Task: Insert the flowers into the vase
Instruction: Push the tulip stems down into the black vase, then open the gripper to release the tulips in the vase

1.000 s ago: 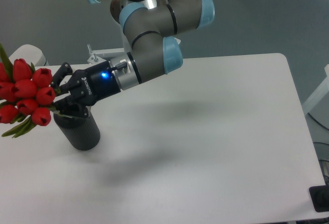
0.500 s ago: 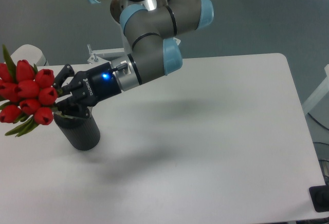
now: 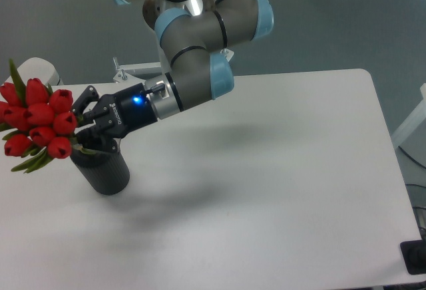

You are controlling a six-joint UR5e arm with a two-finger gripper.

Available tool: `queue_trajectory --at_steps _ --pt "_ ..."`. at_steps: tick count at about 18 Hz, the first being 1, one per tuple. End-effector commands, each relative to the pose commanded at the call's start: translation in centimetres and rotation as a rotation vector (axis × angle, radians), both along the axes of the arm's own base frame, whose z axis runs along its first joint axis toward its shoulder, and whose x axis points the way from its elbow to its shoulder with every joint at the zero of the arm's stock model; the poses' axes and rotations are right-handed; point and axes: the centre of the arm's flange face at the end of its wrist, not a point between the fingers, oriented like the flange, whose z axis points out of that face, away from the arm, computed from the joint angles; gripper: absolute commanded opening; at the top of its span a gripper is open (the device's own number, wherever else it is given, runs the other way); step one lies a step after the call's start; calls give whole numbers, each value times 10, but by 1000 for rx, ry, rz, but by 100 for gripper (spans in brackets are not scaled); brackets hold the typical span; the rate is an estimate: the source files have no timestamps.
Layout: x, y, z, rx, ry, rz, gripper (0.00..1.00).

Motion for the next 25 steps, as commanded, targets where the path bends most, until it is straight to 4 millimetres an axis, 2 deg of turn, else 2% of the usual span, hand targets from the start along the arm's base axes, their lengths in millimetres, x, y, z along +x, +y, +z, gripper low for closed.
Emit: queue_trajectory --at_steps 3,8,14,17,20,25 --pt "1 0 -1 4 4 -1 23" --pt "4 -9 -19 20 21 0 25" --pt "8 -13 -28 23 24 -2 28" --pt "8 -17 -35 31 31 -1 34" --pt "8 -19 -38 32 32 2 49" --pt "11 -26 -51 45 45 4 54"
